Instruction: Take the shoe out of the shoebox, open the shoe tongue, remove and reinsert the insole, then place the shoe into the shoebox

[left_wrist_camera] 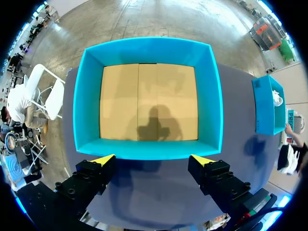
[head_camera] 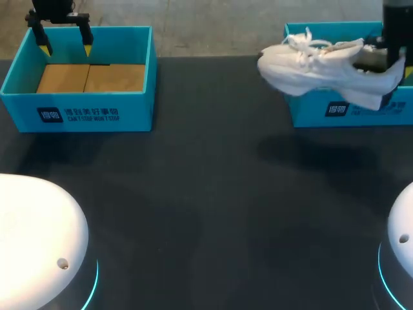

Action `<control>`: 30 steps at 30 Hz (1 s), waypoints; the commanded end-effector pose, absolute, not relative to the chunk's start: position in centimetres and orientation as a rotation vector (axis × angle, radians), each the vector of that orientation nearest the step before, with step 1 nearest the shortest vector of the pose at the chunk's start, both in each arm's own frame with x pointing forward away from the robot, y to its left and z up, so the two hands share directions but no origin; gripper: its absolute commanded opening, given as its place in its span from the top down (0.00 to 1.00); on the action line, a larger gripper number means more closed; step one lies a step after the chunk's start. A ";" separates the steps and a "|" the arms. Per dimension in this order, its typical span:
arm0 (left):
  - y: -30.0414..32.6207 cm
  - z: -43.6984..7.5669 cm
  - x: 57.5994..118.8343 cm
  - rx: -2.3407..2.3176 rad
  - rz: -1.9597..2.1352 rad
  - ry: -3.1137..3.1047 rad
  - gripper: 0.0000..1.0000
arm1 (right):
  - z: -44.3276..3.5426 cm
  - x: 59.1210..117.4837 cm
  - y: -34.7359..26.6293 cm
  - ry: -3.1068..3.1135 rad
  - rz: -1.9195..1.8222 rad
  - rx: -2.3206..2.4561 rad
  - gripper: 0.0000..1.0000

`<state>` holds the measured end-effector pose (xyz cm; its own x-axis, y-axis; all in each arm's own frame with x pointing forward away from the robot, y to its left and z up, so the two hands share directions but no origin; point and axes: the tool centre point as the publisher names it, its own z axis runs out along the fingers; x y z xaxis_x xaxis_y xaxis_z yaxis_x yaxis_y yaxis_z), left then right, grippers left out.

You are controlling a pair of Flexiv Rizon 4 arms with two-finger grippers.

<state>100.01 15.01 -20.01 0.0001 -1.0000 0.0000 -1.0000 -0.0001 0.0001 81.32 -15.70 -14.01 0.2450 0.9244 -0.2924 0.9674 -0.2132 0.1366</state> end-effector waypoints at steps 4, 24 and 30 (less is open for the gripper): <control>15.0 -20.0 100.0 2.221 0.000 -2.222 0.00 | -15.2 79.0 -14.2 1.780 -0.123 2.207 1.00; 15.0 -20.0 100.0 2.221 0.000 -2.222 0.00 | -16.6 78.6 -11.3 1.801 -0.149 2.160 1.00; 15.0 -20.0 100.0 2.221 0.000 -2.222 0.00 | -18.9 77.2 -8.0 1.857 -0.118 2.146 1.00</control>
